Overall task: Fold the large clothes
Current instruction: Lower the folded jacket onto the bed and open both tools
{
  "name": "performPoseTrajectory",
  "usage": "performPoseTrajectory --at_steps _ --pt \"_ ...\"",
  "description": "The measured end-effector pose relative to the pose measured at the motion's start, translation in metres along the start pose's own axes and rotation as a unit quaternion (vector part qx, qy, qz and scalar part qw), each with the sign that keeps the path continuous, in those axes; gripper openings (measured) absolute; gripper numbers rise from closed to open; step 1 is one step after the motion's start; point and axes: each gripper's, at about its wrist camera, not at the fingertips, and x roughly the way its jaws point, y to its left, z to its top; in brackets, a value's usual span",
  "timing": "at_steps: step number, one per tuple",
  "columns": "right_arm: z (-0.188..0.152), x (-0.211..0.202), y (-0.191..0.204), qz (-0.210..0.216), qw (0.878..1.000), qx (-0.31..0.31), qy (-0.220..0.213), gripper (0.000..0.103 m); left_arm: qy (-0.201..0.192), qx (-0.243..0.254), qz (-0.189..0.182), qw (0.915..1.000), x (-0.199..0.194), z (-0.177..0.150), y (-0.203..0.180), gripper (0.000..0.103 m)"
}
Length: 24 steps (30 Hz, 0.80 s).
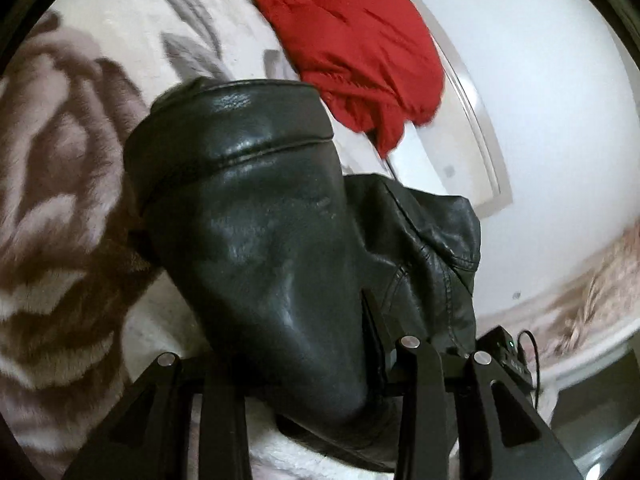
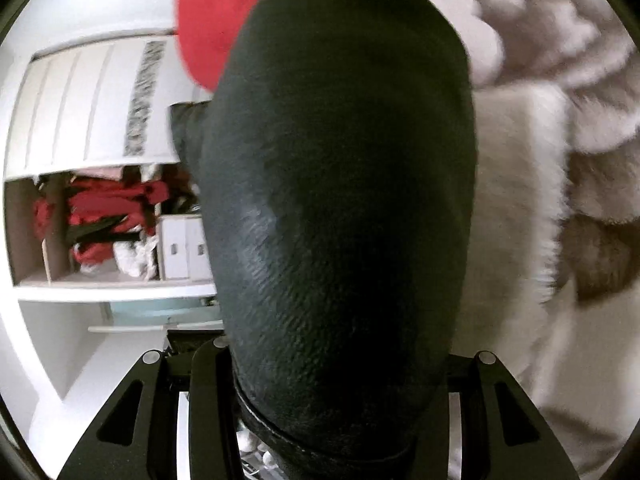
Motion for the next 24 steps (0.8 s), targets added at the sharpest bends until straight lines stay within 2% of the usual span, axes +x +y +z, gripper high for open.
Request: performPoseTrajectory --at_steps 2,4,6,7,8,9,10,11,12,14,15,18,19,22,23,24 --pt "-0.005 0.010 -0.027 0.007 1.000 0.015 -0.003 0.049 0.014 0.029 0.006 0.9995 -0.002 0.003 -0.006 0.038" --pt "0.002 0.009 -0.030 0.022 0.999 0.024 -0.013 0.055 0.031 0.040 0.014 0.9986 -0.004 0.006 -0.014 0.043" --pt "0.006 0.005 -0.027 0.008 1.000 0.029 -0.010 0.063 0.054 0.044 0.028 0.9972 -0.006 0.009 -0.019 0.045" --pt "0.002 0.006 -0.023 -0.008 0.999 0.033 -0.007 0.066 0.059 0.050 0.037 0.9963 -0.009 0.011 -0.023 0.051" --pt "0.004 0.003 -0.017 -0.032 0.999 0.040 -0.004 0.071 0.064 0.062 0.051 0.9947 -0.013 0.013 -0.030 0.065" --pt "0.004 0.003 0.004 -0.065 0.997 0.033 -0.010 0.075 0.066 0.073 0.056 0.9936 -0.013 0.008 -0.035 0.074" --pt "0.003 -0.002 0.014 -0.095 0.995 0.022 -0.019 0.078 0.063 0.086 0.070 0.9919 -0.015 0.010 -0.039 0.091" --pt "0.002 -0.007 0.026 -0.122 0.992 0.013 -0.032 0.083 0.055 0.105 0.090 0.9888 -0.022 0.009 -0.047 0.095" --pt "-0.001 -0.016 0.040 -0.174 0.984 -0.004 -0.049 0.083 0.049 0.126 0.103 0.9854 -0.028 0.008 -0.056 0.095" --pt "-0.013 -0.024 0.070 -0.251 0.964 -0.031 -0.085 0.087 0.047 0.176 0.158 0.9704 -0.041 0.002 -0.068 0.096" --pt "-0.030 -0.026 0.080 -0.310 0.944 -0.047 -0.103 0.088 0.044 0.199 0.174 0.9634 -0.046 -0.002 -0.073 0.096" --pt "-0.071 -0.016 0.112 -0.427 0.890 -0.078 -0.137 0.091 0.036 0.265 0.223 0.9373 -0.069 -0.016 -0.092 0.097" --pt "-0.101 -0.017 0.096 -0.462 0.870 -0.092 -0.144 0.091 0.037 0.283 0.236 0.9289 -0.077 -0.019 -0.098 0.098" --pt "-0.154 -0.011 0.102 -0.504 0.842 -0.096 -0.166 0.092 0.042 0.327 0.270 0.9047 -0.101 -0.023 -0.113 0.098" --pt "-0.172 -0.013 0.104 -0.505 0.840 -0.091 -0.175 0.092 0.044 0.338 0.278 0.8982 -0.108 -0.025 -0.115 0.098" --pt "-0.207 -0.011 0.109 -0.506 0.838 -0.088 -0.187 0.092 0.046 0.349 0.285 0.8918 -0.120 -0.027 -0.122 0.098"
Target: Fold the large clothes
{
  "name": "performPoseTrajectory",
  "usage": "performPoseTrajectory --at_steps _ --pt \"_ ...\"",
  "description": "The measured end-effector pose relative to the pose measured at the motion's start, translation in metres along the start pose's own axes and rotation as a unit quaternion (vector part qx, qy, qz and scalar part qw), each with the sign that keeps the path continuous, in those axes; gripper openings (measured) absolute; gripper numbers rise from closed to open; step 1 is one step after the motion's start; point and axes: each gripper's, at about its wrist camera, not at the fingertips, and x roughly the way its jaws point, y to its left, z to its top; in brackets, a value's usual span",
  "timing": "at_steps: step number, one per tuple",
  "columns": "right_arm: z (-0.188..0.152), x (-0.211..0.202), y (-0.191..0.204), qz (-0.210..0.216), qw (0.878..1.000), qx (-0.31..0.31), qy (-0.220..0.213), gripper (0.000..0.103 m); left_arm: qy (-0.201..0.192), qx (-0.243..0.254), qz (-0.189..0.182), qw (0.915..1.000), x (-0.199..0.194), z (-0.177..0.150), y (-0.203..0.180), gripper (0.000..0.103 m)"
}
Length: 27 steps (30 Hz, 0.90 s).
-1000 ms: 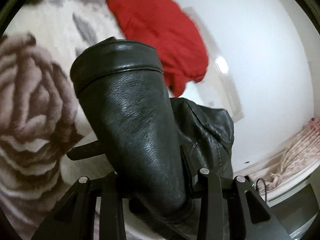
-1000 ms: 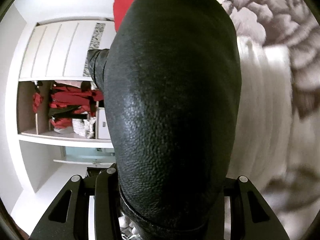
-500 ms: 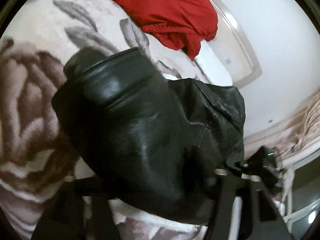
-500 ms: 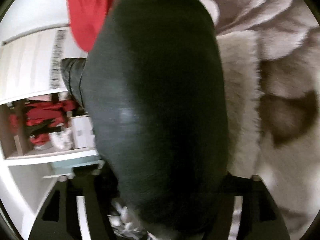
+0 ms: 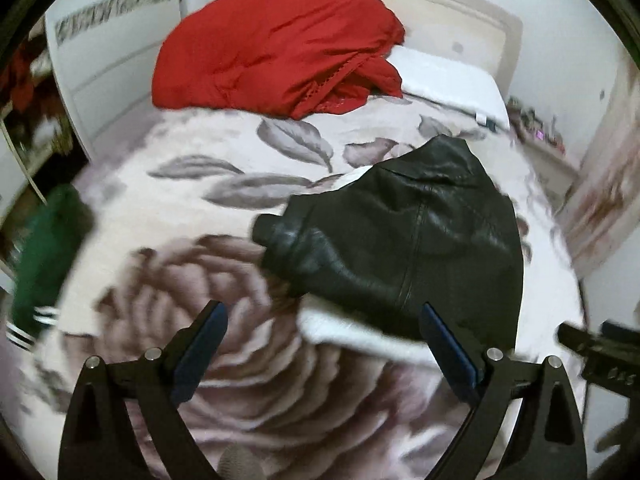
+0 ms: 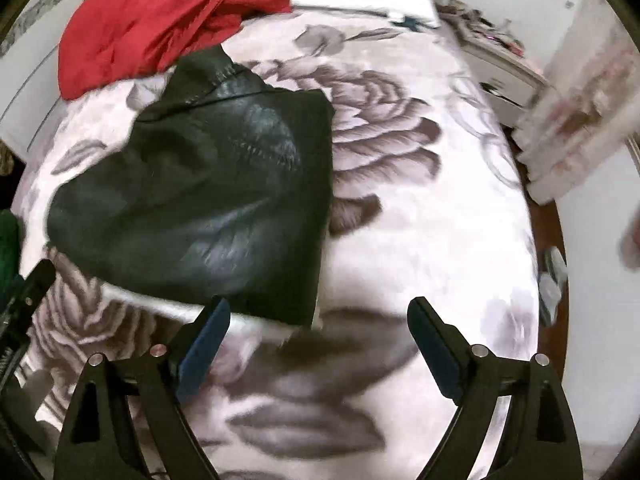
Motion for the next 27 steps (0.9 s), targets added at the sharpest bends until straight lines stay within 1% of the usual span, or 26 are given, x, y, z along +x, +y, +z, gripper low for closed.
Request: performPoseTrajectory --at_steps 1,2,3,5,9,11,14,15,18,20,24,25,27 --pt "-0.007 -0.015 0.001 -0.003 1.000 0.008 -0.010 0.092 -0.001 0.008 0.003 1.0000 -0.014 0.000 0.001 0.098" --pt "-0.020 -0.027 -0.002 -0.007 1.000 0.015 -0.021 0.092 -0.003 0.014 0.005 0.9999 -0.024 0.002 0.003 0.098" --pt "-0.048 -0.036 -0.010 -0.011 0.999 0.017 -0.030 0.092 -0.008 0.021 0.006 0.9997 -0.043 0.001 0.006 0.098" --pt "-0.074 -0.077 -0.009 -0.014 0.998 0.026 -0.047 0.092 -0.012 0.025 0.000 0.9996 -0.075 0.001 0.010 0.098" --pt "-0.110 -0.155 -0.003 -0.015 0.997 0.042 -0.066 0.092 -0.031 0.037 -0.010 0.9988 -0.144 0.001 0.013 0.098" --pt "-0.122 -0.187 -0.002 -0.019 0.996 0.047 -0.077 0.092 -0.044 0.046 -0.016 0.9978 -0.185 -0.001 0.015 0.098" --pt "-0.147 -0.253 0.001 -0.022 0.993 0.054 -0.100 0.092 -0.059 0.054 -0.023 0.9965 -0.235 -0.006 0.018 0.098" --pt "-0.154 -0.268 0.001 -0.022 0.993 0.055 -0.106 0.092 -0.066 0.057 -0.027 0.9958 -0.256 -0.009 0.020 0.098" --pt "-0.185 -0.335 0.003 -0.026 0.989 0.059 -0.131 0.092 -0.084 0.055 -0.029 0.9945 -0.309 -0.016 0.028 0.098" --pt "-0.205 -0.373 0.002 -0.024 0.987 0.063 -0.145 0.092 -0.088 0.051 -0.029 0.9944 -0.340 -0.022 0.033 0.098" --pt "-0.242 -0.441 0.005 -0.023 0.984 0.061 -0.167 0.092 -0.093 0.040 -0.034 0.9943 -0.392 -0.036 0.044 0.098" --pt "-0.253 -0.460 0.007 -0.030 0.982 0.058 -0.176 0.092 -0.095 0.040 -0.036 0.9941 -0.404 -0.040 0.046 0.098" --pt "-0.273 -0.495 0.007 -0.026 0.979 0.058 -0.192 0.092 -0.100 0.039 -0.035 0.9936 -0.424 -0.047 0.049 0.098"
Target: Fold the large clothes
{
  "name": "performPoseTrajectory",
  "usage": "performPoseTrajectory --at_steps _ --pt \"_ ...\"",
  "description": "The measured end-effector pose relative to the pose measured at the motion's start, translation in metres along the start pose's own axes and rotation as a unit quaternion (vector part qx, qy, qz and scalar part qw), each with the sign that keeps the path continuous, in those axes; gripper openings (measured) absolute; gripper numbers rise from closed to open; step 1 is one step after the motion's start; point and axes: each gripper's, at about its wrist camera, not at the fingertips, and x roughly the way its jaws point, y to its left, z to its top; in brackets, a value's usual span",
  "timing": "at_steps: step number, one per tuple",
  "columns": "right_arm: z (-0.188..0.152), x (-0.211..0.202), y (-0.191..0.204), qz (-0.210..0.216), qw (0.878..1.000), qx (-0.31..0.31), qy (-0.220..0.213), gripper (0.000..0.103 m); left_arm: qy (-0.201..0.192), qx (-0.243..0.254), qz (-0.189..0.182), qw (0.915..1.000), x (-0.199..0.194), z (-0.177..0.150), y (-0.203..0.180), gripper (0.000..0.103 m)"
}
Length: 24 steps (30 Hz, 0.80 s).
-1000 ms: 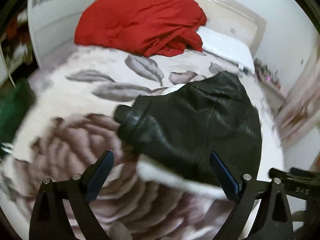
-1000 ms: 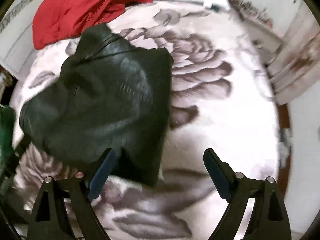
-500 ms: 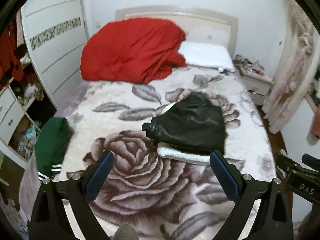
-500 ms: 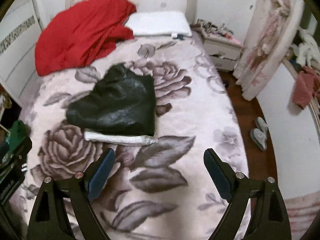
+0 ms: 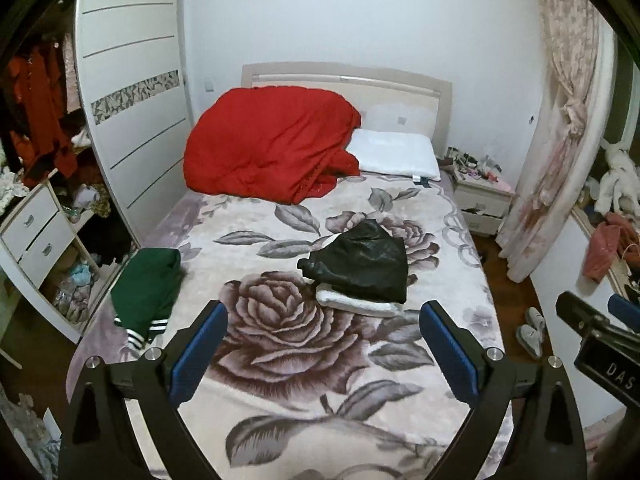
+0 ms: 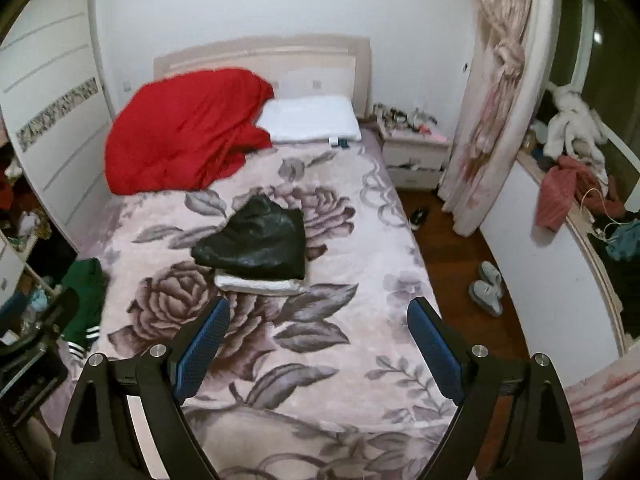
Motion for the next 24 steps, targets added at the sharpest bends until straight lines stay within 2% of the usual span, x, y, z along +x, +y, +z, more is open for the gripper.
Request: performPoseTrajectory --at_steps 5,11,24 --pt "-0.015 -0.073 -0.008 0.005 1.000 -0.004 -0.030 0.092 -0.016 0.001 0.006 0.9999 -0.052 -0.006 0.002 0.098" --pt "-0.032 -0.133 -0.016 0.010 0.998 -0.009 -0.055 0.093 -0.031 0.010 0.007 0.9994 -0.089 -0.018 -0.002 0.098" --pt "-0.052 -0.198 -0.034 0.023 0.997 -0.016 -0.076 0.095 -0.067 0.008 0.015 0.9976 -0.133 -0.033 -0.006 0.098"
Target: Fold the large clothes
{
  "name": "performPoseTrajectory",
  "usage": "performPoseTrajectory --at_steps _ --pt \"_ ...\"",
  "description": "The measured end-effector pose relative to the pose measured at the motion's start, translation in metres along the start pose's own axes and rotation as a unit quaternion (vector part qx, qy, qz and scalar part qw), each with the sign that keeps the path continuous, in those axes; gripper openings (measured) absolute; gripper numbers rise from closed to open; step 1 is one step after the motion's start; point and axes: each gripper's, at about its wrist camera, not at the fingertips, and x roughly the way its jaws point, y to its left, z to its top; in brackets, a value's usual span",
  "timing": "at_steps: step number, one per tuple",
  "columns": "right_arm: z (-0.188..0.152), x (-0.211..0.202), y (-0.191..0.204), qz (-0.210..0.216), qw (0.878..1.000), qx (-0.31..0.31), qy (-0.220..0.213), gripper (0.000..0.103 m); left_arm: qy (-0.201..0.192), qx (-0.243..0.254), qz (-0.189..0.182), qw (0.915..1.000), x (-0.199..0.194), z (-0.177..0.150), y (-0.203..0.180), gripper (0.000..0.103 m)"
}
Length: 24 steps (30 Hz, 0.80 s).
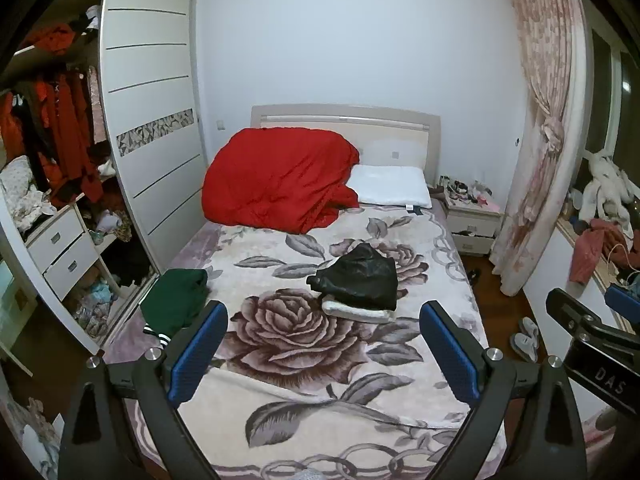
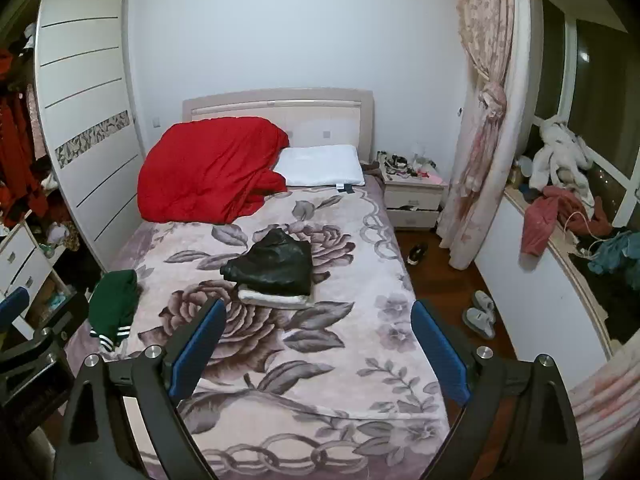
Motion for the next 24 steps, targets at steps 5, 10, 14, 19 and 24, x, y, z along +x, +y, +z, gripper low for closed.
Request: performPoseTrajectory --at_steps 5,10,14,19,24 --pt "-0.003 -0.012 -0.004 0.003 1.000 0.001 -0.006 0.098 -0.002 0.001 -0.003 1.0000 -0.004 -0.004 -0.001 0.098" --pt "-0.003 -0.020 -0.005 0.011 1.000 -0.003 -0.012 0.100 -0.003 -0.007 -0.004 1.0000 -0.010 -0.007 0.001 0.100" --pt "-0.001 -0.022 -0.005 0.016 1.000 -0.006 -0.016 0.101 -0.011 -0.006 0.001 0.9999 -0.017 -0.008 0.000 0.100" --pt "0.000 -0.026 -0.003 0.020 1.000 -0.009 -0.021 0.101 -0.017 -0.004 0.005 0.9998 -0.024 -0.008 0.001 0.100" --pt "0.000 -0.027 -0.001 0.025 0.999 -0.013 -0.021 0.101 -0.020 -0.005 0.007 0.9998 -0.027 -0.008 0.002 0.100"
